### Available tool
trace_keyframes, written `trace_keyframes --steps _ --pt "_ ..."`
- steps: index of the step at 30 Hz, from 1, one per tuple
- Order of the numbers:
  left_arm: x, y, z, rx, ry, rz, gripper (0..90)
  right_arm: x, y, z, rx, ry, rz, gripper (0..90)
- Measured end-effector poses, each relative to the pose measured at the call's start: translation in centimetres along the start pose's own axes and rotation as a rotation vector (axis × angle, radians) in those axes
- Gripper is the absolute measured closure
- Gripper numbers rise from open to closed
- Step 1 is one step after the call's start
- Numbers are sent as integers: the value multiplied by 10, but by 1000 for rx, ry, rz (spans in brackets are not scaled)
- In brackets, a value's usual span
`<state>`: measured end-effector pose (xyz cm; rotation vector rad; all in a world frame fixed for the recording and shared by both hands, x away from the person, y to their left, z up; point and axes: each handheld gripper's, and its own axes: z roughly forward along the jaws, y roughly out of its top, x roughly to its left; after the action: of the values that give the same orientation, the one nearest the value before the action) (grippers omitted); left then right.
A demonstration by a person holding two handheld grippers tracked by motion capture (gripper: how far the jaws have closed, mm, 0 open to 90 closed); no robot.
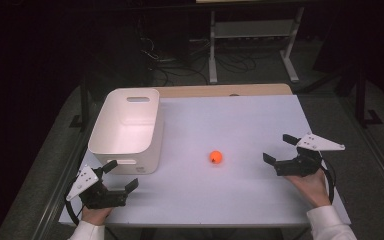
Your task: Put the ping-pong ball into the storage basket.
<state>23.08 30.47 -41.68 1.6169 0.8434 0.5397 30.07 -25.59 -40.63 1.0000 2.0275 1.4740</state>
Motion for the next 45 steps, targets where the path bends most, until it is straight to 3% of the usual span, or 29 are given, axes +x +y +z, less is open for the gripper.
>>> trace_keyframes --steps 19,26,39,45 --pt "0 0 -2 16 8 6 0 2 -1 0 53 12 2 0" --pt "1 0 -2 15 6 13 0 5 7 2 70 11 -28 0" --pt "0 0 -1 7 4 4 0 8 17 11 122 72 -27 0" --pt "0 0 -1 7 4 4 0 11 23 17 131 98 -52 0"
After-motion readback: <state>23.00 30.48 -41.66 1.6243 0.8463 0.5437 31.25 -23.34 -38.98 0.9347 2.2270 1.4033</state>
